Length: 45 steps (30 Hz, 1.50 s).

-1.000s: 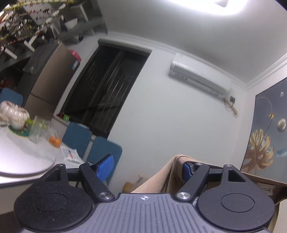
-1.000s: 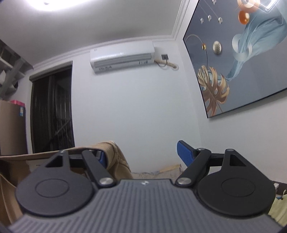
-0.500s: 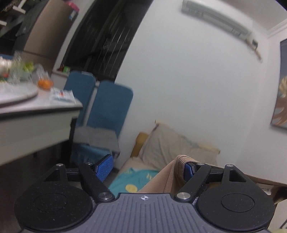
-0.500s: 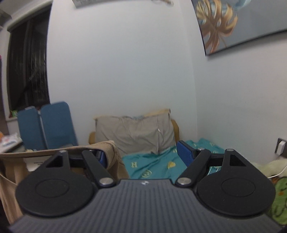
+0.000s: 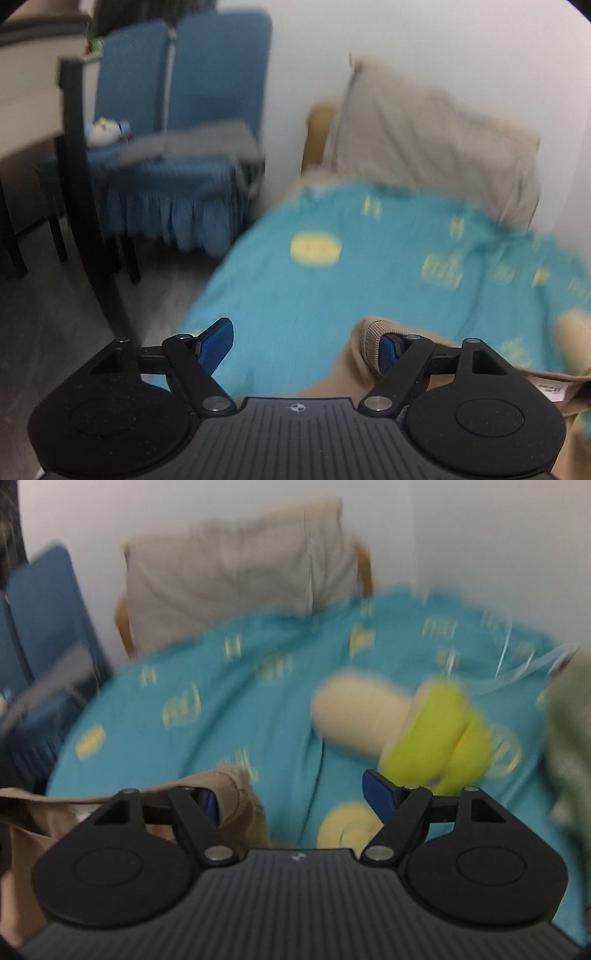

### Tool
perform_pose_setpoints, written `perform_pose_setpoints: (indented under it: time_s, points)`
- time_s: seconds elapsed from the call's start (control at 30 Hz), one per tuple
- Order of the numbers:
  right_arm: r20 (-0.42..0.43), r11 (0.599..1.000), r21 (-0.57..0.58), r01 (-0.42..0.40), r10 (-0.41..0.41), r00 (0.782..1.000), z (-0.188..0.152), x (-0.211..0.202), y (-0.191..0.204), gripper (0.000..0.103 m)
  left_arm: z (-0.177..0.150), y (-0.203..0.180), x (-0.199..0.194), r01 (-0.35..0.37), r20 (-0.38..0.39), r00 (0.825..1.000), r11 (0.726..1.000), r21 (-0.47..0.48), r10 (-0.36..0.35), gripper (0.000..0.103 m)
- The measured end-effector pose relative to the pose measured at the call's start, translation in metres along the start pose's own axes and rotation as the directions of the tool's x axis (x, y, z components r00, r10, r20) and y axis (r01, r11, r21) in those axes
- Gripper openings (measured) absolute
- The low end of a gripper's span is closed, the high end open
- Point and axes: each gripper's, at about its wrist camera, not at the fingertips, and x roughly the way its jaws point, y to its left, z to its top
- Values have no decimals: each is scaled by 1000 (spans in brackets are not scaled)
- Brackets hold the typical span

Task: Fold clothes
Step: 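Lay the T-shirt flat on the bed and open both grippers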

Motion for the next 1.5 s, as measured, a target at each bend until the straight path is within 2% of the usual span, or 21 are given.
perform_pose_setpoints:
  time_s: [0.03, 0.07, 0.13, 0.17, 0.2, 0.27, 0.37, 0.47, 0.53, 0.63, 0.77, 0.87, 0.93, 1.03, 1.17, 1.27, 1.37, 1.5]
  points:
    - [-47, 1000, -16, -16, 15, 999, -4, 13, 3, 77, -2, -3, 10, 0, -42, 999, 999, 34, 2, 79]
    - [-90, 998, -46, -40, 36, 995, -8, 21, 8, 81, -3, -6, 20, 7, -84, 996, 998, 69, -1, 79]
    - [-150, 985, -134, -109, 89, 985, -12, 23, 23, 90, 0, -6, 23, 43, -119, 992, 995, 87, -32, 81]
    - [-158, 976, -166, -142, 116, 981, -12, 19, 31, 90, 3, -4, 22, 79, -143, 987, 994, 80, -67, 86]
    - [-166, 965, -198, -174, 142, 976, -13, 15, 40, 90, 6, -2, 17, 130, -180, 977, 989, 65, -117, 92]
    - [-158, 950, -219, -223, 191, 969, -11, -3, 52, 90, 11, 2, 2, 213, -232, 952, 976, 34, -200, 92]
    - [-102, 948, -184, -259, 244, 964, -10, -48, 62, 90, 17, 8, -46, 231, -173, 961, 971, 57, -218, 102]
    - [-28, 952, -151, -267, 266, 964, -16, -102, 56, 90, 14, 16, -101, 236, -82, 970, 966, 104, -228, 103]
    - [7, 958, -114, -262, 265, 964, -24, -142, 45, 90, 8, 21, -144, 236, -34, 972, 967, 95, -234, 103]
    - [41, 967, -50, -251, 253, 967, -41, -199, 24, 90, -12, 41, -199, 251, -19, 968, 968, -1, -251, 103]
    - [50, 976, 40, -212, 210, 976, -76, -268, -8, 90, -43, 75, -250, 245, -17, 968, 958, -152, -250, 103]
    - [66, 967, 122, -224, 217, 974, -102, -307, -32, 90, -67, 106, -272, 228, -19, 970, 934, -274, -243, 100]
    - [70, 953, 175, -247, 239, 969, -114, -322, -48, 90, -79, 128, -279, 218, -33, 969, 906, -363, -246, 97]
    - [78, 929, 254, -268, 257, 963, -124, -329, -69, 90, -94, 151, -271, 206, -52, 964, 857, -472, -261, 92]
    - [82, 904, 322, -281, 269, 960, -129, -320, -84, 90, -105, 162, -243, 176, -53, 969, 824, -539, -242, 83]
    - [70, 890, 353, -287, 281, 957, -128, -305, -89, 90, -110, 163, -205, 161, -55, 970, 792, -590, -238, 75]
    - [50, 882, 377, -283, 285, 957, -127, -287, -90, 90, -113, 160, -159, 156, -54, 967, 744, -650, -250, 61]
    - [23, 871, 407, -276, 292, 956, -125, -263, -91, 90, -111, 157, -105, 145, -33, 970, 683, -716, -240, 60]
